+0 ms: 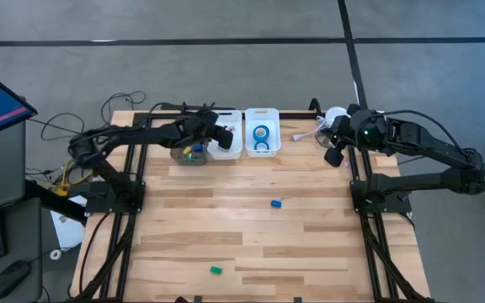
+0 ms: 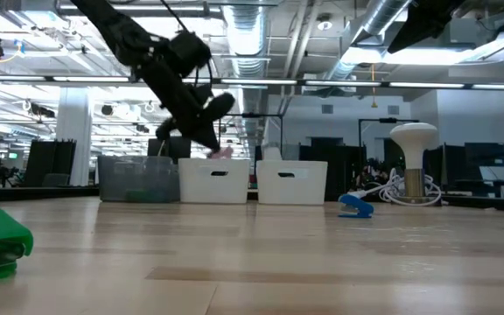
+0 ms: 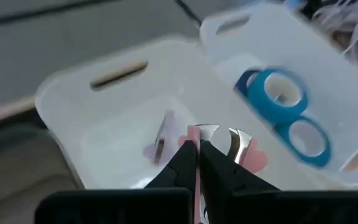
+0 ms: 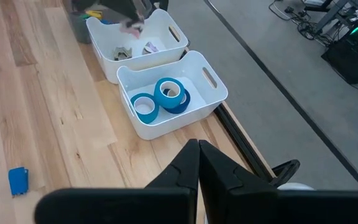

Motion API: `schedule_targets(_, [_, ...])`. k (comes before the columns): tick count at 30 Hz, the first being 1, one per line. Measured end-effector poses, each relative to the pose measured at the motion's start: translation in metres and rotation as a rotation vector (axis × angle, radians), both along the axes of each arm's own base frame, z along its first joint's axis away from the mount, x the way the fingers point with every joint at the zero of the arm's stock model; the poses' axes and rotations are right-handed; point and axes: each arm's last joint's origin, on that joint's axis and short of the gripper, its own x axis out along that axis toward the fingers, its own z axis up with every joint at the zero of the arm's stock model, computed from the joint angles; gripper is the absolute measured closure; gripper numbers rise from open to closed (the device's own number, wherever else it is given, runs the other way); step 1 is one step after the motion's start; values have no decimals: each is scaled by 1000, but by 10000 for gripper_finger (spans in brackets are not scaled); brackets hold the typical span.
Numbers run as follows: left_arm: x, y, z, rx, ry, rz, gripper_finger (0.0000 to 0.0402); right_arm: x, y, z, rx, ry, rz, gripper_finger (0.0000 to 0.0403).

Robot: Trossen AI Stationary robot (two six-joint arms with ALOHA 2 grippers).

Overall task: Pick and place Stapler, Stapler remover, tape
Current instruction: Put the pink staple remover into the left white bin, then put the blue stapler into the black bin

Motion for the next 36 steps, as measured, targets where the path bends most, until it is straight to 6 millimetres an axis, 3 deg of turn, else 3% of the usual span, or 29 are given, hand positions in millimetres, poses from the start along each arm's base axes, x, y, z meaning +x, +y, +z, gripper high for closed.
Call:
schedule_targets(4, [2,6,-21,-70,35,-4,400,0,0,0,1,2,0,402])
schedule_targets(13, [6,8,-36,-104,53,4,399,0,0,0,1,4,0,402])
schedule_targets(31, [6,8,-35,-84,57,4,309,0,0,0,1,3,0,402])
schedule_targets(36, [6,8,-18,-20,11,-25,307,-1,0,-1,1,13,3,402])
